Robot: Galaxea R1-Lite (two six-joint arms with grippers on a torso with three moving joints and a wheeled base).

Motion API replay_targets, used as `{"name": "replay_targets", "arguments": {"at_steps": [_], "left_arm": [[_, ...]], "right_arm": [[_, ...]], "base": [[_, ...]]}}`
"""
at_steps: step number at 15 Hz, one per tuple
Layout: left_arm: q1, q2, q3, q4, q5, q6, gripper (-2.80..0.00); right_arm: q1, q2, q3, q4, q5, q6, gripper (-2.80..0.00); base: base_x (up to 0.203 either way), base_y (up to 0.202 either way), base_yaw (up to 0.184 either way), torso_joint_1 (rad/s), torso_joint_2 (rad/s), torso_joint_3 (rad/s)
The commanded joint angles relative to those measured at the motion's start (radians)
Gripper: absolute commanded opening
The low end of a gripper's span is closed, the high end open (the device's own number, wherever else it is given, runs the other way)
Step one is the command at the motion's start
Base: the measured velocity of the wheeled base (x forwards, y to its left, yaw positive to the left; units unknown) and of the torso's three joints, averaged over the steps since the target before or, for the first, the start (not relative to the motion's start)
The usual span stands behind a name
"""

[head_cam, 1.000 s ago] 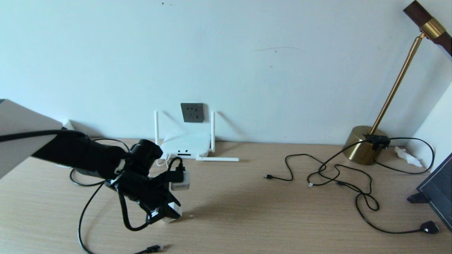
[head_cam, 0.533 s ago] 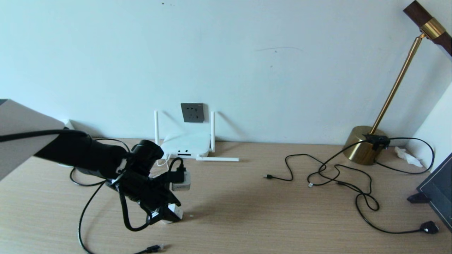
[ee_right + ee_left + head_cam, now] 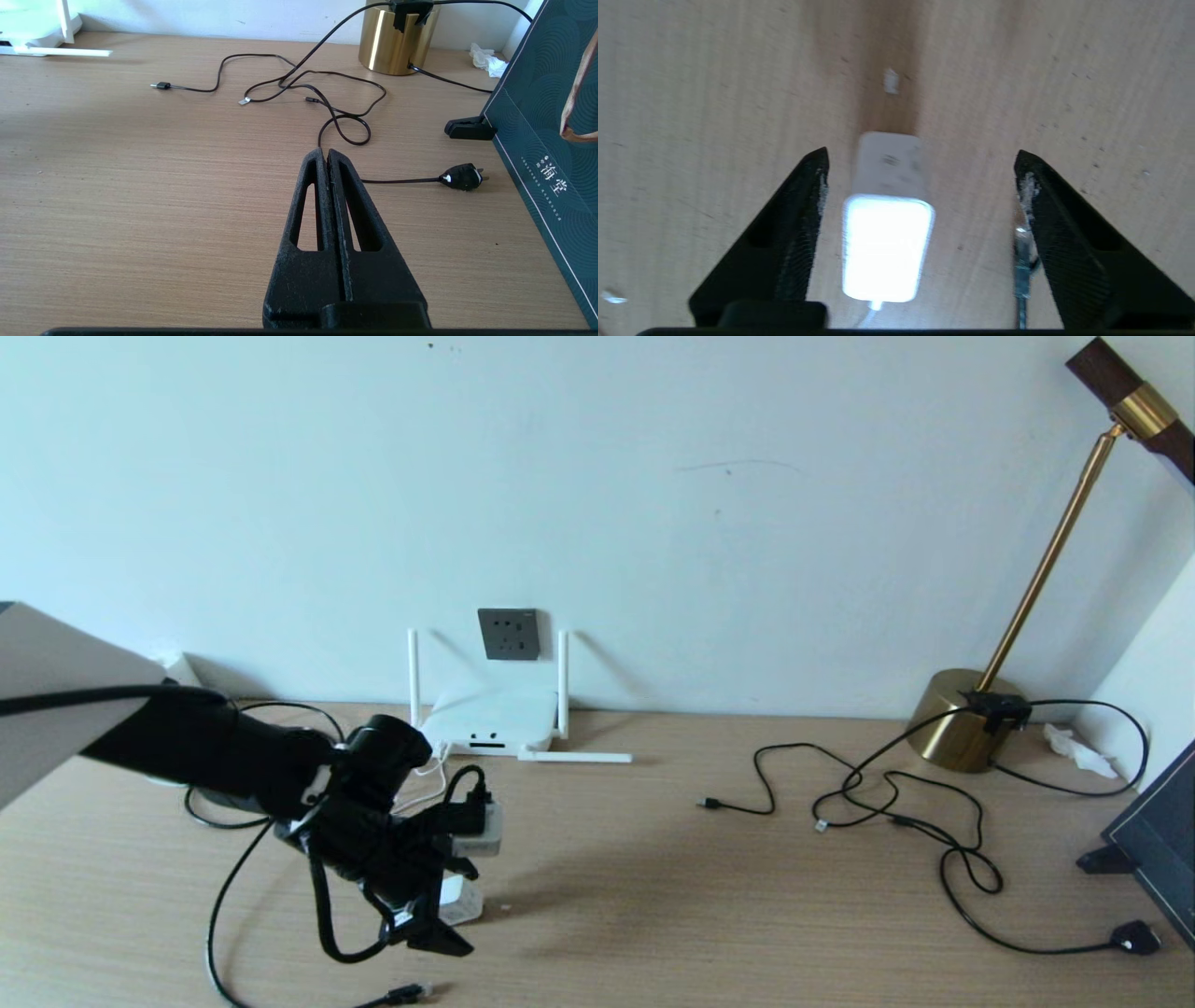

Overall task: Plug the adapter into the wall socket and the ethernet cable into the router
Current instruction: Align plug and socket

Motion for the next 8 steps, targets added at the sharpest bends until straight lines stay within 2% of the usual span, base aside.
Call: {"name": "replay_targets", "arguments": {"at_steps": [1, 8], "left_arm": [[0.007, -0.017, 0.019, 0.001, 0.001, 0.006, 0.00], [0.018, -0.013, 0.023, 0.003, 0.002, 0.003, 0.00]], "right_arm": [[0.000, 0.000, 0.000, 0.000, 0.001, 0.000, -2.80], [0.000, 0.001, 0.000, 0.000, 0.001, 0.000, -2.80]], "base": [[0.000, 0.000, 0.000, 0.000, 0.00, 0.000], [0.000, 0.000, 0.000, 0.000, 0.00, 0.000]]}}
